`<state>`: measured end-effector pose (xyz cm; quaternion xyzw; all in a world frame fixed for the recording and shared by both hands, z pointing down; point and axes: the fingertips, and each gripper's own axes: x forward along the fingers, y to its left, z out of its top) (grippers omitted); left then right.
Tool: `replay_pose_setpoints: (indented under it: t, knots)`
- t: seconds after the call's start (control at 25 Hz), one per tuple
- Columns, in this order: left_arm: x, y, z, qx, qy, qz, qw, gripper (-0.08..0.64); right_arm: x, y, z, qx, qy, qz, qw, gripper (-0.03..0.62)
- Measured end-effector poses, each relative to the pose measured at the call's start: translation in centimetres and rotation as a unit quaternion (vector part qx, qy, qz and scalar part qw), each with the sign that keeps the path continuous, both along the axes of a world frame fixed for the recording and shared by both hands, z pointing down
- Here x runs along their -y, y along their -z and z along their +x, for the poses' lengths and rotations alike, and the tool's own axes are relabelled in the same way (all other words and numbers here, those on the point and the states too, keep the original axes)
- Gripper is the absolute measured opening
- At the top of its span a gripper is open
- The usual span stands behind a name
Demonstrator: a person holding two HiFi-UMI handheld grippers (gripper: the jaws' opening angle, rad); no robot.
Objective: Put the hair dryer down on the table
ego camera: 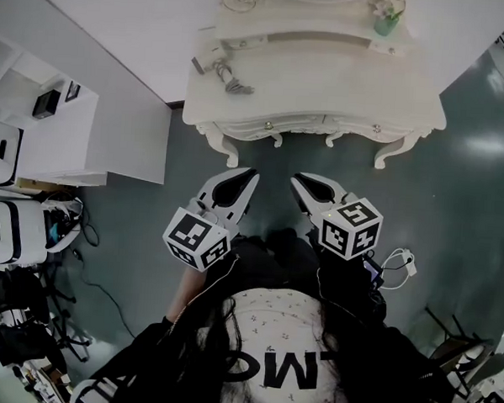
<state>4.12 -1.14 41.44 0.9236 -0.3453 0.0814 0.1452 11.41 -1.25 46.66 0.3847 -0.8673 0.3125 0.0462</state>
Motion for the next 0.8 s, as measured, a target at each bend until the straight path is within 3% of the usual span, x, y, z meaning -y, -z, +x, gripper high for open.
replay_pose_setpoints:
  t: [0.28, 0.8]
  knots:
    - [-3.3, -0.4, -0.7, -0.008, -0.032, -0.005, 0.9994, -0.002, -1.8, 0.0, -1.8, -0.012, -0.006, 0.001, 1.0, 0.034]
    - [-10.5, -0.4, -12.4, -0.013, -0.009, 0.002, 0.9999, -0.002, -7.9, 0.5, -11.9, -0.019, -0.005, 0.007, 1.0, 0.017]
